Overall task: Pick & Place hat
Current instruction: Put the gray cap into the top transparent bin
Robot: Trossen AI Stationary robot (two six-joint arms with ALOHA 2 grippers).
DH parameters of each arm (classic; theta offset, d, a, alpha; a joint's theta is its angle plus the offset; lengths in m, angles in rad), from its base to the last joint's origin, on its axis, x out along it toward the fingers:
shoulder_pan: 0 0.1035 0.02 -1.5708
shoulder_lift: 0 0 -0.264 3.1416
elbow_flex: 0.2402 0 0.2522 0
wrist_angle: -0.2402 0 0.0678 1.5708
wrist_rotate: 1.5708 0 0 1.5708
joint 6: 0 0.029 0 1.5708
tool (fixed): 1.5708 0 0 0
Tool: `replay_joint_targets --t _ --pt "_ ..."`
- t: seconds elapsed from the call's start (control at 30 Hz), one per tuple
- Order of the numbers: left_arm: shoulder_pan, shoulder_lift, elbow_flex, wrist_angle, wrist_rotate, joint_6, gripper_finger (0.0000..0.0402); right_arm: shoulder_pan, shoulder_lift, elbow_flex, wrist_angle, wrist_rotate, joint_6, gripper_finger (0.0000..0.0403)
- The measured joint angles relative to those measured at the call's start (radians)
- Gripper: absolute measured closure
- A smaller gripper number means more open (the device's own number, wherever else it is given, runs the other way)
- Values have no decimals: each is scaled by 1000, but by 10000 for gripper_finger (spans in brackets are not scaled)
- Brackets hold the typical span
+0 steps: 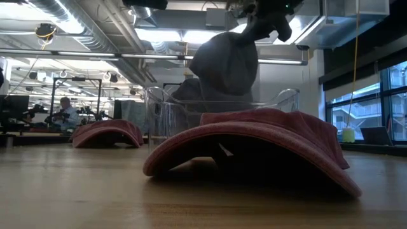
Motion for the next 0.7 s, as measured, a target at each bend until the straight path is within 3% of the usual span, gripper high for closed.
replay_joint_targets --t 0.43,0.7 --pt "0 1 -25 -31 5 -1 302 -16 34 0 -22 61 113 398" --pt "0 0 -25 -31 11 -1 300 -39 35 -146 94 89 125 398"
